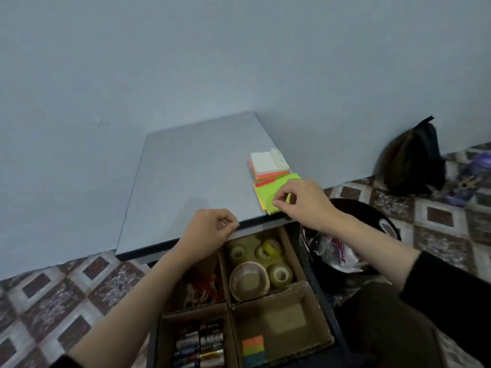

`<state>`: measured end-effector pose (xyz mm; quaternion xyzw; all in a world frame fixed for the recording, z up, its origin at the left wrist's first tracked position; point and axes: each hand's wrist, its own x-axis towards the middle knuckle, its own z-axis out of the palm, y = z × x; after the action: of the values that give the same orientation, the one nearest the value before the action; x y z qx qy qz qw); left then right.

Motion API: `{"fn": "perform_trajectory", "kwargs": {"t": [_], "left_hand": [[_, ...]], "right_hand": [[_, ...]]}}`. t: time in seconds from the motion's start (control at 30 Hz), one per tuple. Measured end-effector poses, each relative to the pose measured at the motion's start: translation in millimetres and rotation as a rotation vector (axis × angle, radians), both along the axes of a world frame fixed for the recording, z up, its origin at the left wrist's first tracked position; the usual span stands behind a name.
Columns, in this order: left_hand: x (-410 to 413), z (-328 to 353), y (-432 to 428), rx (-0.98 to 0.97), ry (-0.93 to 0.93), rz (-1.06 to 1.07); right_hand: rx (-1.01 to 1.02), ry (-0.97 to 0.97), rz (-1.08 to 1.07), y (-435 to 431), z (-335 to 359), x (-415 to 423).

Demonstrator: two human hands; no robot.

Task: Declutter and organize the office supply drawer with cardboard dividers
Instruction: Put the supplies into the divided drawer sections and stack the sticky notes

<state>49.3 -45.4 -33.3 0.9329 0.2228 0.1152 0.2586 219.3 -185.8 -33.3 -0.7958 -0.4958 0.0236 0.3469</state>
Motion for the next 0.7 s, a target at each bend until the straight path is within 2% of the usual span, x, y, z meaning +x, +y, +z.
{"fn": "perform_trajectory", "kwargs": {"t": [0.13, 0.23, 0.53, 0.7], "left_hand": [[30.7, 11.2, 16.2, 0.028, -0.071, 0.065], [55.3, 11.5, 23.1, 0.056, -0.076, 0.090], [103.1, -3.2, 26.0, 0.259, 0.015, 0.046], [102.9, -6.7, 35.3, 0.207, -0.072, 0.056]], "right_hand": [[-0.111, -0.081, -0.071, 20.4, 14.0, 30.3], [-0.185, -0.074, -0.096, 29.2, 14.0, 44.8], [-0.175, -0.047, -0.050, 42.4, 3.3, 52.8], [-0.234, -0.130, -0.006, 48.5, 4.8, 53.1]]}}
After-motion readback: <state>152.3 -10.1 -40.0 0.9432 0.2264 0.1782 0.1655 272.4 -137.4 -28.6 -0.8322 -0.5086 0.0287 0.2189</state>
